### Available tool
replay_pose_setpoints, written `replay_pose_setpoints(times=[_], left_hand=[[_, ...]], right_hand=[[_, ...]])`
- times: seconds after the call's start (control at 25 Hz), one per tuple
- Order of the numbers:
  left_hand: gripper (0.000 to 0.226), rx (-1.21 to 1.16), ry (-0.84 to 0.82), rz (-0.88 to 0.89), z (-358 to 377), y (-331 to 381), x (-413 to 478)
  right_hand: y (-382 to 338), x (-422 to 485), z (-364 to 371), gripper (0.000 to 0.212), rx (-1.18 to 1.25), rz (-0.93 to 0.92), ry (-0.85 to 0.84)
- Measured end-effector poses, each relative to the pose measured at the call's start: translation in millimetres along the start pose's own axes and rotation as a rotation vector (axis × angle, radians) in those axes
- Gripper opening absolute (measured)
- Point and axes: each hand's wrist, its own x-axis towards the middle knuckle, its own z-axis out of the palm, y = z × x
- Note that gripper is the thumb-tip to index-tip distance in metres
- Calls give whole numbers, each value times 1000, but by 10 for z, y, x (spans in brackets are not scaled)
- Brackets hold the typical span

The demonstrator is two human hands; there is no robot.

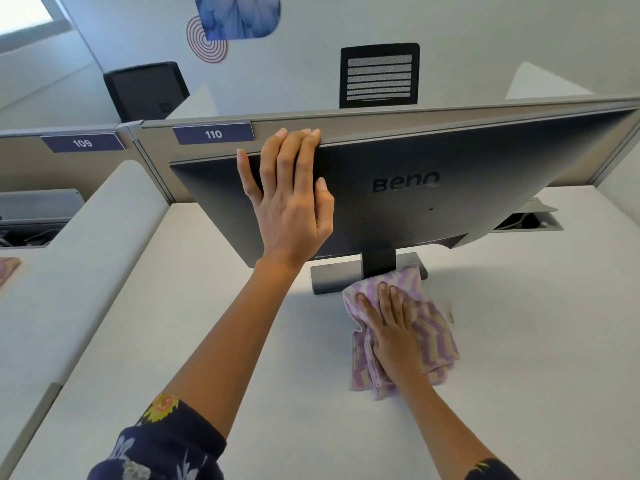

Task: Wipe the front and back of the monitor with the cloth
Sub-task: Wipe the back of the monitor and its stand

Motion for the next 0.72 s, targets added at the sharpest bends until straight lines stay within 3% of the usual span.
replay_pose_setpoints(times=[0.12,0.4,0.6,0.72], left_hand=[[46,-5,-6,6,-14,5,11],[47,15,-6,-16,-26,18,5],[46,2,-15,-16,-39,21,7],[46,9,-20,-18,-33,23,10]], right_hand=[[62,216,-136,87,-29,-38,-8],[-233,538,-283,77,-61,70,87],[-176,200,-69,63,-293,-203,-112],[-85,383,-215,59,-410,-355,-134]])
